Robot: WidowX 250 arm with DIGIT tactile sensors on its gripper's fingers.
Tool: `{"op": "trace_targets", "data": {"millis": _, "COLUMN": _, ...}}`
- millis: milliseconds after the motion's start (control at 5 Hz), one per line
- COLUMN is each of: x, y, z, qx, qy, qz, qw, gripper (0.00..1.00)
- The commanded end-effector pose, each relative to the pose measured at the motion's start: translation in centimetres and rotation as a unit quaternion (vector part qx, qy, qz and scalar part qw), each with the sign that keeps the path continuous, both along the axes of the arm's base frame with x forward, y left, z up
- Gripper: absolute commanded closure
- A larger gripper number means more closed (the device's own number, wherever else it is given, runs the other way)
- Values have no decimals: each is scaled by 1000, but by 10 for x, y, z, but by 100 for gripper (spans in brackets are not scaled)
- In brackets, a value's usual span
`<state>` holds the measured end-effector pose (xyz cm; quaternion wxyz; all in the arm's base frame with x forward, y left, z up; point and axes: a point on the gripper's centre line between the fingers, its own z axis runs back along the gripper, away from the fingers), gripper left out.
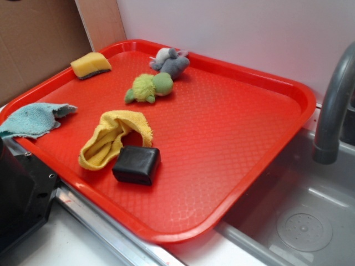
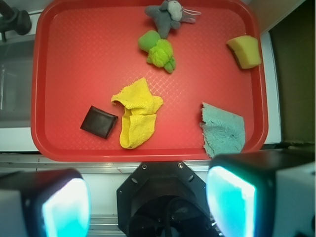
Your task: Grab the blue cloth.
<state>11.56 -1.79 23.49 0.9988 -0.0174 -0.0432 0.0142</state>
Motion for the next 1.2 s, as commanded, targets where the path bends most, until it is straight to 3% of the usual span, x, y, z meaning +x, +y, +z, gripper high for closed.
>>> {"op": "trace_targets", "data": {"millis": 0, "x": 0, "y": 0, "z": 0, "qx": 0, "qy": 0, "qz": 0, "qw": 1000, "gripper": 0}}
{"op": "trace_targets", "data": {"millis": 400, "x": -5, "y": 99, "z": -94, "qx": -7, "qy": 115, "qz": 136, "qw": 984, "gripper": 0}}
{"op": "trace_targets", "data": {"millis": 600, "x": -1, "y": 137, "z": -125, "qx": 3, "qy": 83, "qz": 128, "qw": 988, "gripper": 0}}
{"op": "trace_targets", "data": {"millis": 800, "x": 4, "y": 153, "z": -159, "qx": 31, "qy": 94, "qz": 127, "qw": 987, "gripper": 0}}
{"op": "trace_targets", "data": {"millis": 1000, "x": 6, "y": 149, "z": -190, "qx": 41, "qy": 124, "qz": 87, "qw": 988, "gripper": 0}}
